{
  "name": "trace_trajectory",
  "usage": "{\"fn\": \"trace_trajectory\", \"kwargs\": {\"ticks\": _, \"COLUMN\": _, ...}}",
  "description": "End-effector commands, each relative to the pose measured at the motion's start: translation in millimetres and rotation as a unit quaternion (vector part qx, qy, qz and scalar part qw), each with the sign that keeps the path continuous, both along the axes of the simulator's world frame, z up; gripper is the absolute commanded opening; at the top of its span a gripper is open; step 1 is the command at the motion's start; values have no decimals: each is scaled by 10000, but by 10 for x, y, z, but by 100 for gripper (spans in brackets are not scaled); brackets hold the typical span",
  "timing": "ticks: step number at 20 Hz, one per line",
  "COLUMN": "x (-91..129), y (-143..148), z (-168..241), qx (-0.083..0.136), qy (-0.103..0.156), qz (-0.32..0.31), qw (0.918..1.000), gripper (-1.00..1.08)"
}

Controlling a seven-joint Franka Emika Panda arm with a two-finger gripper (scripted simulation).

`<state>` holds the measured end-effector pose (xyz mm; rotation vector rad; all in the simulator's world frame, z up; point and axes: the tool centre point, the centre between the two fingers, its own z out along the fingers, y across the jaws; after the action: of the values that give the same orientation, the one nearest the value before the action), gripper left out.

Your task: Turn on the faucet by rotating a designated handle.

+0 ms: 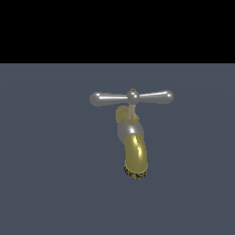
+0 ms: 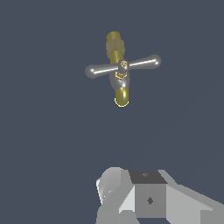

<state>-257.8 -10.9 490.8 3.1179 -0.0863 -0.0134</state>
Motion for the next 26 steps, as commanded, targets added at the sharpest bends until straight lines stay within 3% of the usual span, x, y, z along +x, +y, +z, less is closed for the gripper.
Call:
{"fn": "trace_trajectory", "kwargs": {"ticks": 1, "x": 0, "y": 0, "z": 0, "qx": 0, "qy": 0, "qz": 0, "qw": 10000, "gripper": -100}}
{"fn": "trace_trajectory", "kwargs": {"ticks": 16, "x": -11, "y": -174, "z": -227, "qx": 11, "qy": 7, "qz": 679, "qw": 9977, "gripper": -100}}
{"fn": "trace_trajectory", "kwargs": {"ticks": 26, "x": 22, "y": -463, "z": -603, "qx": 28, "qy": 17, "qz": 1796, "qw": 9837, "gripper": -100}}
